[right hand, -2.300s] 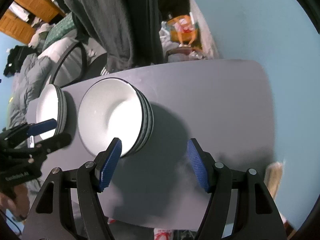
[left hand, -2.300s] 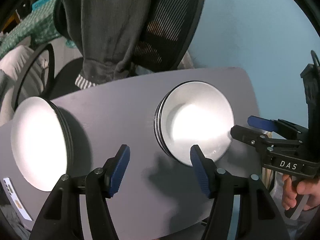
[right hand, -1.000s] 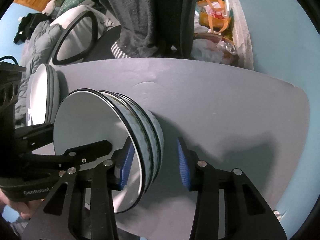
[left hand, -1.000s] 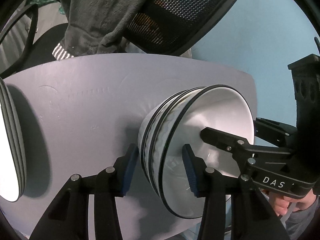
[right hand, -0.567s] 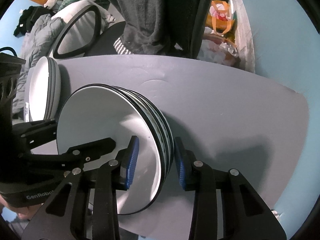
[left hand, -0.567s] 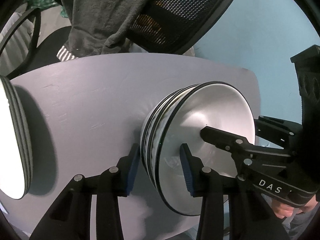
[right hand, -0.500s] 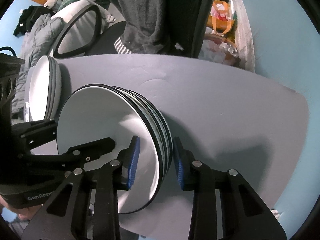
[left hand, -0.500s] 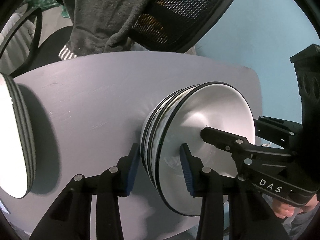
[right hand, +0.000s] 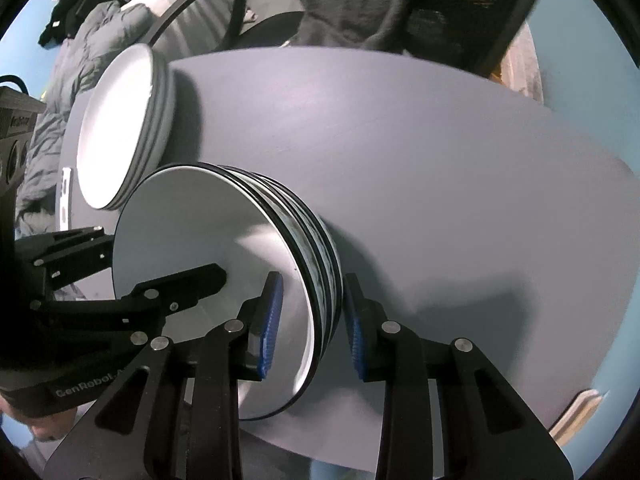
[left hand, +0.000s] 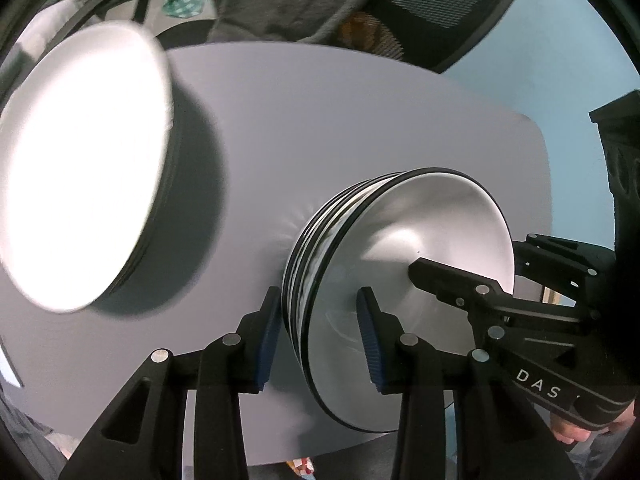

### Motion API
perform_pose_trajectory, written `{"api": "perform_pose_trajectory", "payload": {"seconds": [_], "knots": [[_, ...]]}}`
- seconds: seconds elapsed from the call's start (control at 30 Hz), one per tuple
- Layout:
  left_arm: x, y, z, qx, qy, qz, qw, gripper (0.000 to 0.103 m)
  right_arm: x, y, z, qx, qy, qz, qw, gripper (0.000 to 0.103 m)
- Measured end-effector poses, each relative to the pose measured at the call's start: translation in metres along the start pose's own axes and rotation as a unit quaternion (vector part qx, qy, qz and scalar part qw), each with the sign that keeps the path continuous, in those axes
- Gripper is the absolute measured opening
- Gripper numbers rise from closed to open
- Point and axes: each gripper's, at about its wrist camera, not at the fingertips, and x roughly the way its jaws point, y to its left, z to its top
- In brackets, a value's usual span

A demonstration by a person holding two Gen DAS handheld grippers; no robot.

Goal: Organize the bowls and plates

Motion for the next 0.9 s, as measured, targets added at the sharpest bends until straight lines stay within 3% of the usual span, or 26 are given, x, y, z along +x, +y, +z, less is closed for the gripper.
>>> {"api": "perform_pose_trajectory", "payload": {"seconds": [0.5,0.9], "knots": [[-0.019,0.087,-0.067,-0.035,-0.006,0.015,0.9993,0.037,0.035,0.091,-0.009,-0.016,0.015,0.011,1.0,0.03],[-0.03,0.126,-0.095,-0.023,-0.009,0.016,0.9996,0.035,0.047,0.13,-0.025,0.011,0.009,0.025,1.0,0.03]]}}
